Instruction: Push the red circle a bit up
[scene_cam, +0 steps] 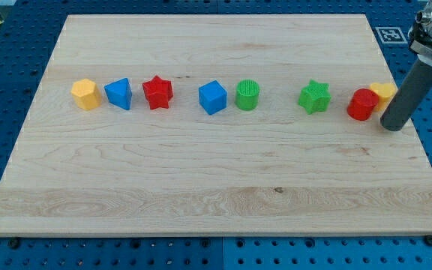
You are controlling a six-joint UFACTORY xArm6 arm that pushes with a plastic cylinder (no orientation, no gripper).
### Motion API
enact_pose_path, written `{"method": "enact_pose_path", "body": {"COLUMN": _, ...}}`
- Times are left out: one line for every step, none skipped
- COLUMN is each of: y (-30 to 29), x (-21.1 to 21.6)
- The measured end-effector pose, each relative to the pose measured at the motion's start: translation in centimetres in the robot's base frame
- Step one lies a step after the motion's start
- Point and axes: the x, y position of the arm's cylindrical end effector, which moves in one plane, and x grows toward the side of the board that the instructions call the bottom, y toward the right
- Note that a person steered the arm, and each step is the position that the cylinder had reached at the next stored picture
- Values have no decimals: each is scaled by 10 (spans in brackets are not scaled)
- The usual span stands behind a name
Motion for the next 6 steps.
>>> {"method": "enact_pose_path", "body": {"y": -6, "x": -7}}
{"method": "enact_pose_path", "body": {"y": -10, "x": -8}}
{"method": "enact_pose_path", "body": {"y": -20, "x": -9}}
{"method": "enact_pose_path", "body": {"y": -35, "x": -10}}
{"method": "enact_pose_path", "body": {"y": -37, "x": -10}}
{"method": "enact_pose_path", "body": {"y": -37, "x": -13}}
